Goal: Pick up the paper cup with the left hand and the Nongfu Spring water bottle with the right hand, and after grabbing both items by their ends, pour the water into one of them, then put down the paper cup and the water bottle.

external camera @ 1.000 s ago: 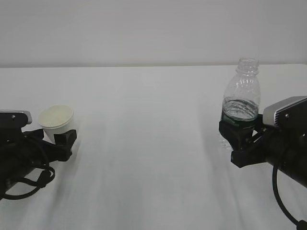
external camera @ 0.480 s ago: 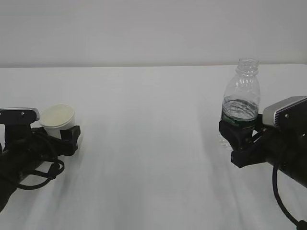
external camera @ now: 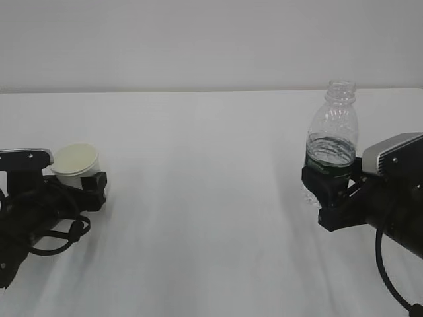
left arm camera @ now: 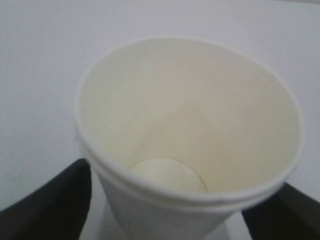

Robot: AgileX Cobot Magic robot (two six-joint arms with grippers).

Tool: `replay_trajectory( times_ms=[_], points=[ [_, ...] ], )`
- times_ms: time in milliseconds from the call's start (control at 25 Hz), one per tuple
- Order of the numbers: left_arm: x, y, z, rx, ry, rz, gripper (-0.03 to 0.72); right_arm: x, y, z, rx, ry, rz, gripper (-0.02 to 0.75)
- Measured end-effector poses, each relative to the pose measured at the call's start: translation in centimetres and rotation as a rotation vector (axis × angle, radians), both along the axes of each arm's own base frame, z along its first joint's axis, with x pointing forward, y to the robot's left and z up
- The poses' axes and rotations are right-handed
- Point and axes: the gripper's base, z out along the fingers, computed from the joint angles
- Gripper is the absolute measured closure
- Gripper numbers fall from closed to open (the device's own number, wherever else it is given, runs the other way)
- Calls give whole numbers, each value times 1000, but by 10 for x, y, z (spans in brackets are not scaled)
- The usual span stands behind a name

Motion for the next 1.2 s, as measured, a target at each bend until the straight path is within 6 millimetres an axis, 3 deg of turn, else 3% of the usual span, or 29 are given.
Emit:
replay_trajectory(
  times_ms=[560,880,1200],
  points=[
    [7,-2,-2,-4,-12,0,47,0,0,0,-5,-3,1,273],
    [7,-2,-2,-4,-12,4,123,0,0,0,-7,-4,0,273],
    [7,-2,-2,-4,-12,4,129,0,0,0,-7,-4,-1,273]
  ],
)
